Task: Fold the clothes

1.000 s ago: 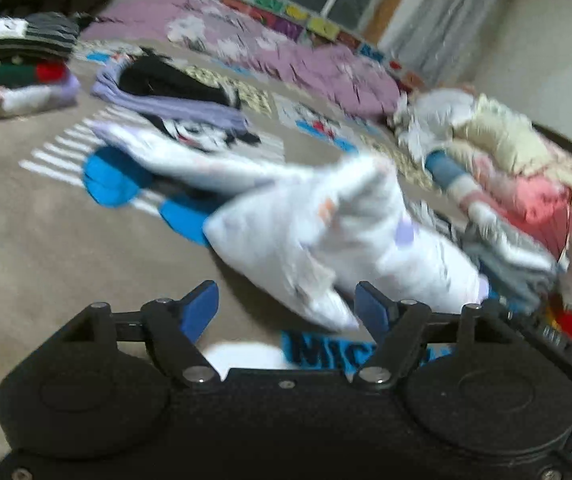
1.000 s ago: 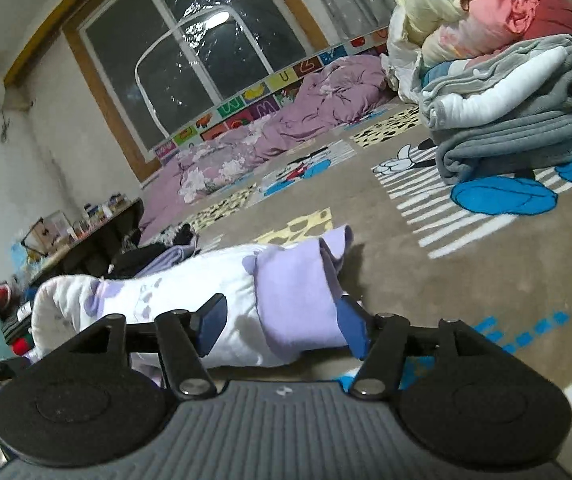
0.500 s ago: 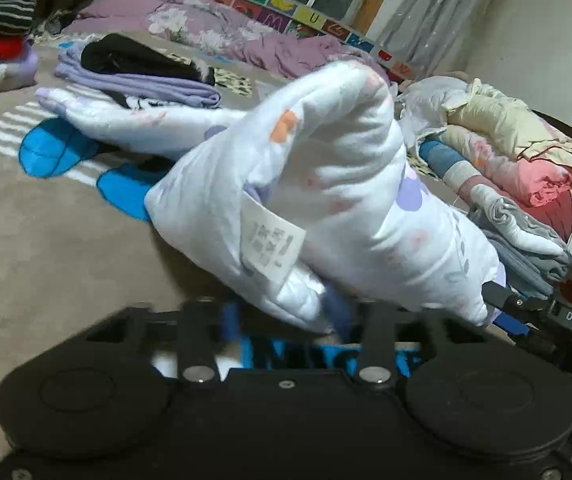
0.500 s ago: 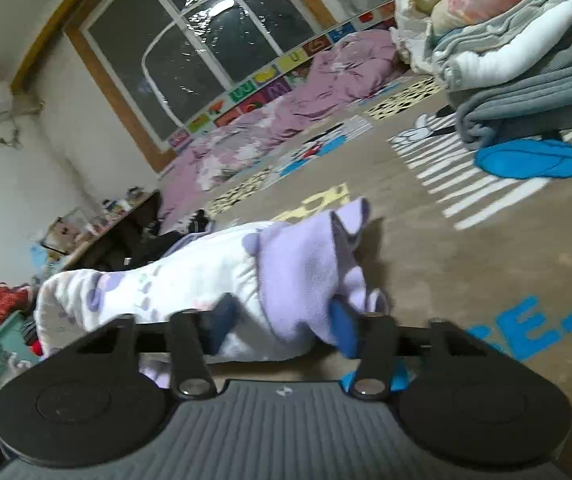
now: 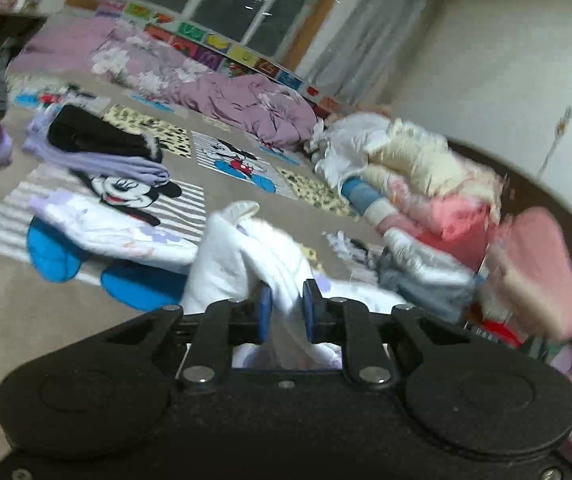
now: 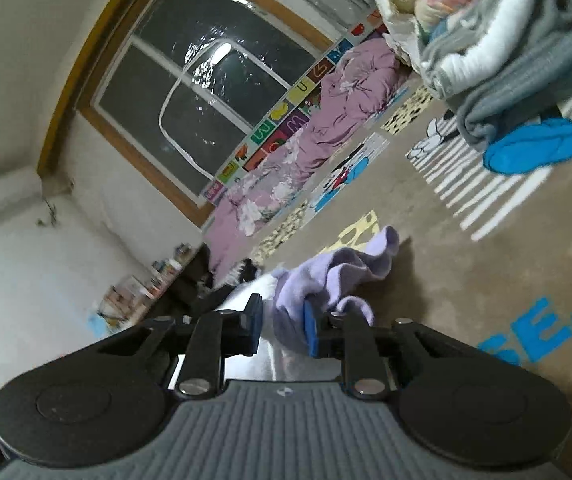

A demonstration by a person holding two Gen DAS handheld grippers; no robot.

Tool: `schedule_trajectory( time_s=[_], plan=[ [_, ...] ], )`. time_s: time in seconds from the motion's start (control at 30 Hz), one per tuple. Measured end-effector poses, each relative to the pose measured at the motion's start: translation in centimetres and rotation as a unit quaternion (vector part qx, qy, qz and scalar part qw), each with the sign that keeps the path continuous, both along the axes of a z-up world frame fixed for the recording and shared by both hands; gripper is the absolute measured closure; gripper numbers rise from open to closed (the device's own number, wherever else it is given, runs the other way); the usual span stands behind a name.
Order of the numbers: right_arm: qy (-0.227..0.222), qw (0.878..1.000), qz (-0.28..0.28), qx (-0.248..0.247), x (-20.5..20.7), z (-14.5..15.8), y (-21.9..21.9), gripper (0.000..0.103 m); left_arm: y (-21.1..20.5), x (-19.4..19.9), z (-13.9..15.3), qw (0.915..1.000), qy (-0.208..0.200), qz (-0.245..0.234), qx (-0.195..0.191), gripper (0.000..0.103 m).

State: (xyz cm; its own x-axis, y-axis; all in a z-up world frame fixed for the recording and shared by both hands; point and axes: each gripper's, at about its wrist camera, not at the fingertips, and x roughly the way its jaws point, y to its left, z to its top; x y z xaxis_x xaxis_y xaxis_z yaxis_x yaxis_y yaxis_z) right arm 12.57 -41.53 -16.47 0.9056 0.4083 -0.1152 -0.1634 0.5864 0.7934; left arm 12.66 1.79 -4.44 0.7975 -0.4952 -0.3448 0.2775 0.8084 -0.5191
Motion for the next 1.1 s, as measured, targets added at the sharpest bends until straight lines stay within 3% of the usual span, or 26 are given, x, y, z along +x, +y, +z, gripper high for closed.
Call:
schedule_trajectory(
  time_s=[0.07, 0.23, 0.33, 0.4, 0.43, 0.47, 0.5, 0.53, 0.63, 0.8, 1.1],
  plan=[
    [0.006, 1.000, 0.003, 0.025, -0.6, 0.0, -0.6, 0.092, 1.6, -0.1, -0.5, 0.9990, 0.018, 0.022, -0.034, 0.089],
    [0.034, 0.997, -0.005, 0.064, -1.7, -0.5, -2.2, 0.093, 6.1, 0.1, -2.2, 0.9860, 0.059, 0.095, -0.123, 0.090],
    [0.049, 0.997, -0.023, 0.053, -1.9, -0.9, -2.3, 0.092, 8.3, -0.1, -2.7, 0.9754, 0.068, 0.159, -0.137, 0.090],
    [0.058, 0.997, -0.032, 0.042, -2.0, -1.0, -2.2, 0.088, 9.4, -0.6, -2.6, 0.9698, 0.067, 0.191, -0.135, 0.089],
    [0.062, 0.997, -0.034, 0.037, -2.0, -1.1, -2.1, 0.082, 10.0, -1.0, -2.5, 0.9683, 0.061, 0.198, -0.139, 0.087],
    [0.068, 0.996, -0.039, 0.033, -2.1, -1.1, -2.0, 0.064, 10.4, -1.4, -2.4, 0.9668, 0.056, 0.205, -0.141, 0.071],
    [0.072, 0.996, -0.043, 0.033, -2.2, -1.2, -2.0, 0.056, 10.7, -2.0, -2.3, 0.9654, 0.049, 0.214, -0.141, 0.047],
    [0.075, 0.996, -0.044, 0.035, -2.4, -1.4, -2.0, 0.048, 11.0, -2.5, -2.2, 0.9639, 0.043, 0.224, -0.137, 0.043],
    [0.085, 0.995, -0.043, 0.032, -2.7, -1.6, -2.0, 0.045, 12.2, -3.9, -2.0, 0.9635, 0.027, 0.237, -0.121, 0.042],
    [0.101, 0.993, -0.051, 0.025, -3.3, -1.8, -2.3, 0.036, 14.0, -5.5, -3.3, 0.9583, 0.023, 0.248, -0.139, 0.035],
    [0.132, 0.987, -0.044, 0.077, -4.5, -3.5, -2.5, 0.033, 14.1, -4.2, -8.3, 0.9456, 0.099, 0.246, -0.188, 0.033]
  ],
)
